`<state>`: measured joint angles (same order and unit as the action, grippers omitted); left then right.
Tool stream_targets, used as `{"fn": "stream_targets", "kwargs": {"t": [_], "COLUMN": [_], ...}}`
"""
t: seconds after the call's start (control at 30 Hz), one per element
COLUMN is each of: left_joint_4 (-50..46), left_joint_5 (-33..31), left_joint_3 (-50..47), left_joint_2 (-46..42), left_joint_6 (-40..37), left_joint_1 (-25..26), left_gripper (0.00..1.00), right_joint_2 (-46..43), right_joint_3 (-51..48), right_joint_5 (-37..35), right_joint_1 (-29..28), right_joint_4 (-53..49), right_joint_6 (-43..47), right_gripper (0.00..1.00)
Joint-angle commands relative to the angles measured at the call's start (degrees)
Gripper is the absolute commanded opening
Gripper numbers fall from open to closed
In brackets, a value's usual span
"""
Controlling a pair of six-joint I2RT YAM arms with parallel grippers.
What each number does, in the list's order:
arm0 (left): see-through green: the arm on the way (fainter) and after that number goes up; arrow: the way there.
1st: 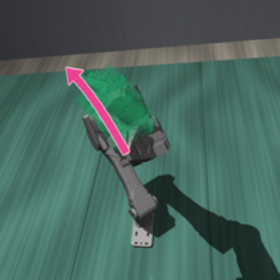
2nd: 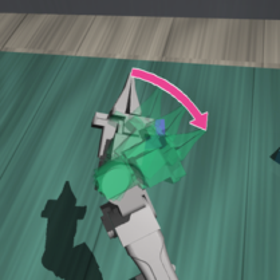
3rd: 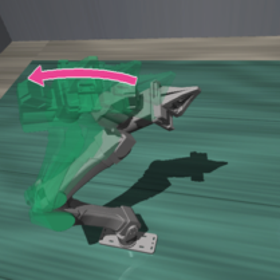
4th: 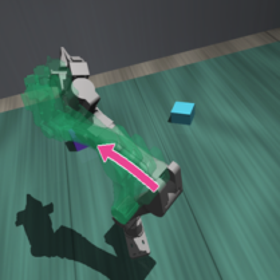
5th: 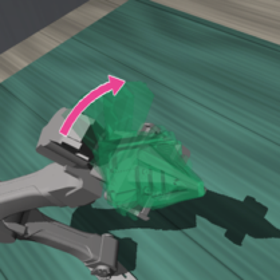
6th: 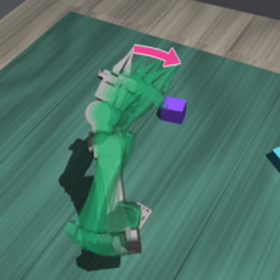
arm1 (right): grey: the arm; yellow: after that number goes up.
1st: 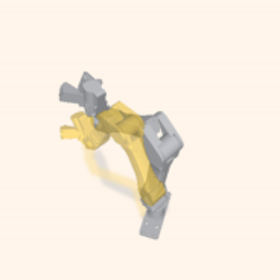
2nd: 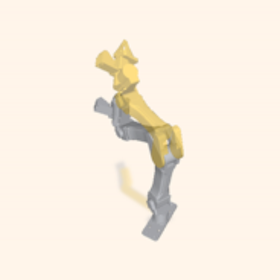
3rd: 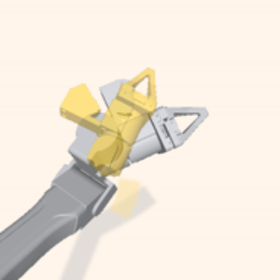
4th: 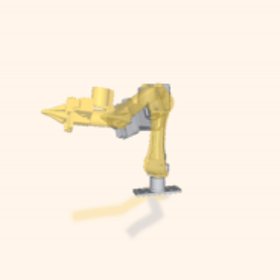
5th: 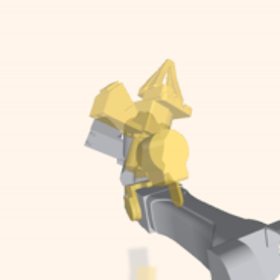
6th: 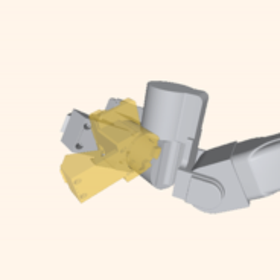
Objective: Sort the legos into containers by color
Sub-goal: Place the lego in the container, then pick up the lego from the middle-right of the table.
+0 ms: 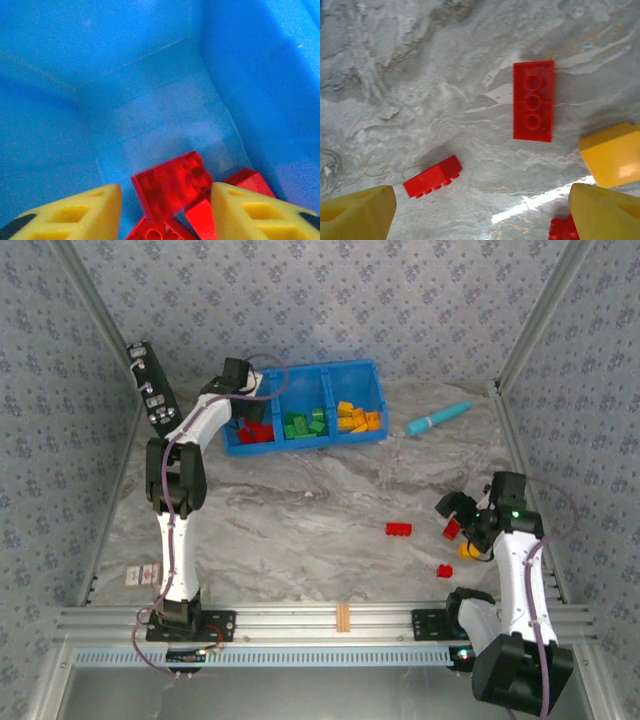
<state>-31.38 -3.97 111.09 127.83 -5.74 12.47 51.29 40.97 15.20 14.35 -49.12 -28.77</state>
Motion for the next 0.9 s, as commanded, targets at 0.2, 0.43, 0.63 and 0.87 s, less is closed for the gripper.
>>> {"fn": "stream_targets", "kwargs": {"t": [0.2, 0.43, 0.63, 0.87], "left_joint_4": [0.45, 1.24, -0.18, -3.91], "left_joint_5": [1.00, 2.17, 1.18, 0.73], "left_joint_3": [-1.54, -1.81, -4.10, -8.83], "left_joint_2": [-8.89, -23.22, -34.99, -49.73], "left_joint_6": [1.43, 1.49, -2.39, -2.72], "left_joint_1": [0.17, 1.71, 4.32, 5.06], "left_gripper": [0.59, 0.63, 0.67, 0.73], "right_joint_2": [9.95, 19.17, 27.76, 34.41], "right_joint_3": [1.66, 1.96, 4.24, 4.64], "right_joint_5": [-9.69, -15.73, -17.90, -17.11], "right_joint_1": [0.37, -2.93, -6.06, -8.67], "right_joint_4": [3.23, 7.87, 11.36, 14.32], "right_joint_6": [0.30, 0.14, 0.38, 0.13], "right_gripper": [0.91, 0.86, 0.80, 0.59]}}
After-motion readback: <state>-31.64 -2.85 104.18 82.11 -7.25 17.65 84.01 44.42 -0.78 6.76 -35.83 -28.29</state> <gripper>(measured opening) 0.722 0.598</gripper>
